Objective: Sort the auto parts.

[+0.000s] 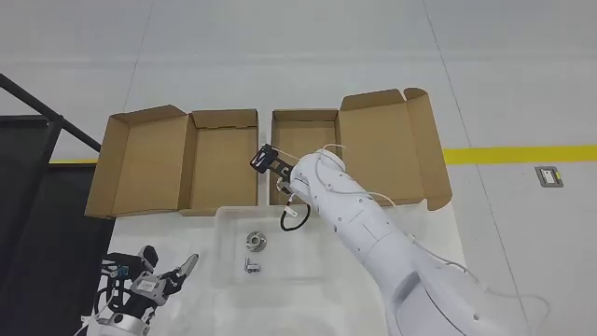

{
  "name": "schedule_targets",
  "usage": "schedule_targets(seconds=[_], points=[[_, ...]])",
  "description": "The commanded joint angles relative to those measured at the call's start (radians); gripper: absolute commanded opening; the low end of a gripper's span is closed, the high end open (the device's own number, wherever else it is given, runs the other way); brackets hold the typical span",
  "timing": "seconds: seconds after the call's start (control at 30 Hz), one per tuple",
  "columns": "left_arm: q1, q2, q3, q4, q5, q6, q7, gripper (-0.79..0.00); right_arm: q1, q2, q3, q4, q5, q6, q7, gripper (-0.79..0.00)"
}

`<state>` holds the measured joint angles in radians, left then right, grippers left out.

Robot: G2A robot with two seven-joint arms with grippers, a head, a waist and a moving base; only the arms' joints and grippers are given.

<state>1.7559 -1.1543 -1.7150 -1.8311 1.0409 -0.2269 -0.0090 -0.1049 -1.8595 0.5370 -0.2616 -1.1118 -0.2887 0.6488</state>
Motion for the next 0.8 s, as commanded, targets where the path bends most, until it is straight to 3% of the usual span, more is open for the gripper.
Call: schedule_targets(seconds=[0.0,0.13,0.2,0.27,0.3,0.77], points=[[0.000,0.000,0.000,0.000,0.000,0.000,0.000,0.000,0.000,0.001,0.000,-0.001,0.000,-0.001,-0.001,-0.422],[0.000,0.000,0.000,0.000,0.000,0.000,0.000,0.000,0.000,0.001,0.000,-0.001,0.000,-0.001,-0.001,-0.394],[0.000,0.000,0.000,0.000,0.000,0.000,0.000,0.000,0.000,0.001,0.000,-0.001,0.000,-0.001,-0.001,-0.296],[0.000,0.000,0.000,0.000,0.000,0.000,0.000,0.000,0.000,0.001,0.000,-0.001,0.000,-0.001,-0.001,-0.046],[0.000,0.000,0.000,0.000,0.000,0.000,0.000,0.000,0.000,0.001,0.000,-0.001,0.000,-0.001,-0.001,0.000],[0.000,0.000,0.000,0.000,0.000,0.000,0.000,0.000,-0.009,0.003,0.000,-0.008,-0.007,0.010,-0.022,0.000]])
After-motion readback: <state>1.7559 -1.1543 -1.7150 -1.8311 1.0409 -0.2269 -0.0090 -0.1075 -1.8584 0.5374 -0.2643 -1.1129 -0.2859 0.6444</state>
